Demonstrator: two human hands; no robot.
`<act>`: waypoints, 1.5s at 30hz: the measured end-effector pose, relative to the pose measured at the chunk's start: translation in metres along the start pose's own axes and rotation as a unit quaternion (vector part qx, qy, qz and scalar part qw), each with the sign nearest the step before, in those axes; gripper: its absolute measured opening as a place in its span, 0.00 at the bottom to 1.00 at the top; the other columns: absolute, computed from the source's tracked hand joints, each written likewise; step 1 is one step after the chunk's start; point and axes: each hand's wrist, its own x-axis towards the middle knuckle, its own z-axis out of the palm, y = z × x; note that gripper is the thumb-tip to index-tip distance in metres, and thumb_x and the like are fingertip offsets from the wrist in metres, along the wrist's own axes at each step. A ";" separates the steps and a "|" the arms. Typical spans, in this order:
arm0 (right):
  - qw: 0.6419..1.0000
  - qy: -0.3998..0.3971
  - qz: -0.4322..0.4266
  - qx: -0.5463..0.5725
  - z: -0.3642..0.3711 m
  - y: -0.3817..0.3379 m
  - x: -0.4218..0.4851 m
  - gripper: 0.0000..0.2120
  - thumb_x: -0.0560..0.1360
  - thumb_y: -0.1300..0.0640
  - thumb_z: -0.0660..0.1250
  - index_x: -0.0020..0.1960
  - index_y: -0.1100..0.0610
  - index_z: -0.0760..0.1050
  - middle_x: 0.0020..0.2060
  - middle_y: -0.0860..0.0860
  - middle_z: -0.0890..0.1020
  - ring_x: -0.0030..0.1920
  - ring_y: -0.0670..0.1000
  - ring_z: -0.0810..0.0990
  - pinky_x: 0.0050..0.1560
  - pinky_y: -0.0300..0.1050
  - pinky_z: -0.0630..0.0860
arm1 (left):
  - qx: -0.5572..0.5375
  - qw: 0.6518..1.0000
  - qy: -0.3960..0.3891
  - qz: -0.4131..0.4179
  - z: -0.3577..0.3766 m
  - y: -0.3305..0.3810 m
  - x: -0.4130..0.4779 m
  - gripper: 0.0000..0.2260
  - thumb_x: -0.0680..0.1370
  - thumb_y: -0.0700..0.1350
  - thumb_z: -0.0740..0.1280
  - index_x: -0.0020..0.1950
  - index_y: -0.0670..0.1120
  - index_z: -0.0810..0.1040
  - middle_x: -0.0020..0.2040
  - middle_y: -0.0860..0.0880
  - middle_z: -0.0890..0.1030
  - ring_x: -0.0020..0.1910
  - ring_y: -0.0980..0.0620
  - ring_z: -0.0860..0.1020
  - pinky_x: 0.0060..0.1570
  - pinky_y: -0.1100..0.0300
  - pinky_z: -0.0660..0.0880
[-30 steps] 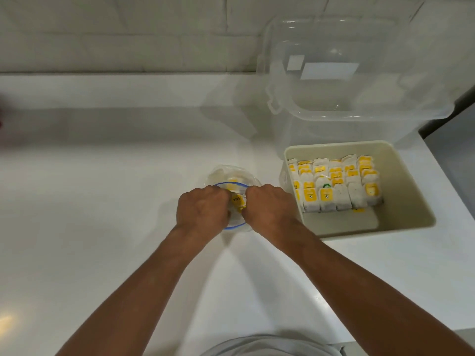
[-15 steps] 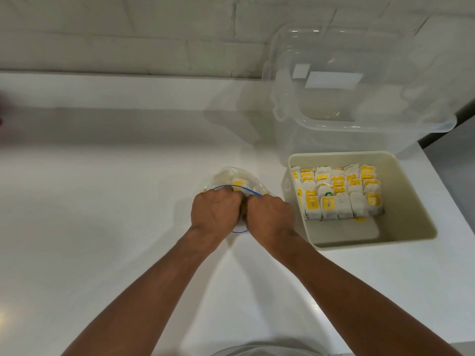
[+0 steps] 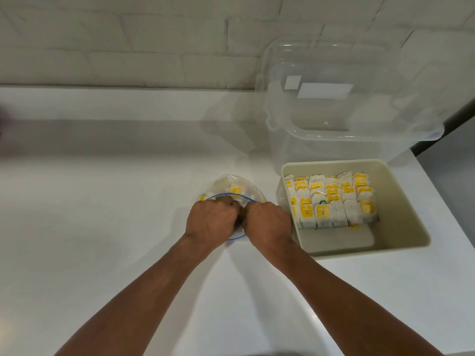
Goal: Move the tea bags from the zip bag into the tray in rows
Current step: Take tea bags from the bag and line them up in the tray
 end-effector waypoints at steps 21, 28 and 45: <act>0.945 0.068 -0.001 0.319 -0.074 0.045 -0.004 0.03 0.71 0.53 0.71 0.42 0.46 0.83 0.31 0.43 0.81 0.38 0.45 0.81 0.46 0.44 0.76 | -0.081 0.991 -0.093 -0.053 -0.048 -0.009 0.007 0.10 0.77 0.57 0.63 0.52 0.59 0.81 0.45 0.52 0.82 0.43 0.47 0.80 0.37 0.61 0.66; 0.942 0.039 -0.009 0.334 -0.083 0.063 -0.005 0.13 0.71 0.49 0.75 0.54 0.46 0.78 0.36 0.41 0.85 0.42 0.43 0.80 0.46 0.42 0.72 | 0.036 0.992 -0.092 0.072 -0.019 0.025 0.026 0.13 0.59 0.51 0.80 0.26 0.53 0.75 0.25 0.55 0.75 0.24 0.55 0.75 0.27 0.65 0.59; 0.910 0.003 -0.015 0.415 -0.082 0.077 -0.007 0.03 0.73 0.53 0.74 0.45 0.50 0.81 0.34 0.45 0.84 0.32 0.47 0.84 0.44 0.50 0.81 | 0.019 0.996 -0.076 0.041 0.001 0.012 0.010 0.11 0.58 0.43 0.80 0.30 0.51 0.79 0.26 0.53 0.76 0.21 0.52 0.74 0.25 0.64 0.62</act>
